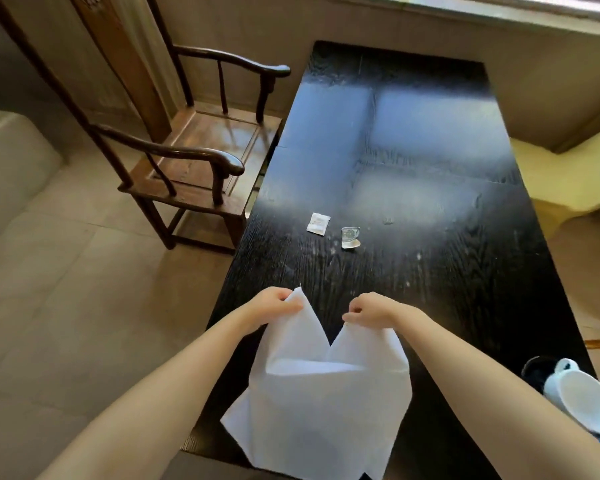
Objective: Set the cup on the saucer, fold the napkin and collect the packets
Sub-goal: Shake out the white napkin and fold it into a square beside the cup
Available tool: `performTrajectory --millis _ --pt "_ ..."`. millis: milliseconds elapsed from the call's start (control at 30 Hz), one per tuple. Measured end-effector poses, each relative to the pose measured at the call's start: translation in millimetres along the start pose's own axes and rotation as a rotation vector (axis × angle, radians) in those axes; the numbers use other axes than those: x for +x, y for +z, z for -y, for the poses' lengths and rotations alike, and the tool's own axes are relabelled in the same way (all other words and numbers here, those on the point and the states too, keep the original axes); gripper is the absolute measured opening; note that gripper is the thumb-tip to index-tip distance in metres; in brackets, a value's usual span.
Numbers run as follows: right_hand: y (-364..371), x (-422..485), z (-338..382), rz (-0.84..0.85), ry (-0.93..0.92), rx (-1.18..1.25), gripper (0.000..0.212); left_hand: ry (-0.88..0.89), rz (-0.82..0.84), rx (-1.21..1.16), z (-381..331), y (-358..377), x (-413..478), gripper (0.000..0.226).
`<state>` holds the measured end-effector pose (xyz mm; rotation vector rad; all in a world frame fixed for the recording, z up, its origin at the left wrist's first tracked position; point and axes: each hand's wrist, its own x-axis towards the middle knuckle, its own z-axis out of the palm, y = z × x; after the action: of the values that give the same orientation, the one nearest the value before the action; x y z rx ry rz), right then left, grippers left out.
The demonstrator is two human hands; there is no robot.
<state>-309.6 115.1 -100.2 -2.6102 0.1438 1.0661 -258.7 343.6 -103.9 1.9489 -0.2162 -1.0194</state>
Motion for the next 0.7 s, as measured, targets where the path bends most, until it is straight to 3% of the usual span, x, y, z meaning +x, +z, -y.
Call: performTrajectory --millis 67,133,200,333,567,700 --pt "-18.2 -9.2 -5.2 -0.009 -0.020 0.092 0.038 0.114 0.014 -0.003 -25.4 -1.4 -3.9 0.023" --pt "-41.6 -24.2 -2.1 -0.034 -0.135 0.255 0.063 0.213 0.044 0.030 -54.8 0.3 -7.7 0.024" --pt "-71.0 -46.1 6.9 -0.080 -0.278 0.391 0.076 0.290 0.096 0.080 -86.7 3.8 -14.0 0.024" --pt "-114.7 -99.9 13.0 -0.173 -0.456 0.240 0.059 0.440 0.152 0.176 -153.5 5.3 -44.2 0.025" --pt "-158.8 -190.1 3.0 -0.440 -0.621 0.121 0.065 0.700 0.119 0.376 -248.8 16.1 -100.9 0.037" --pt "-172.4 -230.5 -7.2 -0.469 -0.649 0.150 0.046 0.797 0.137 0.537 -293.0 22.4 -125.9 0.042"
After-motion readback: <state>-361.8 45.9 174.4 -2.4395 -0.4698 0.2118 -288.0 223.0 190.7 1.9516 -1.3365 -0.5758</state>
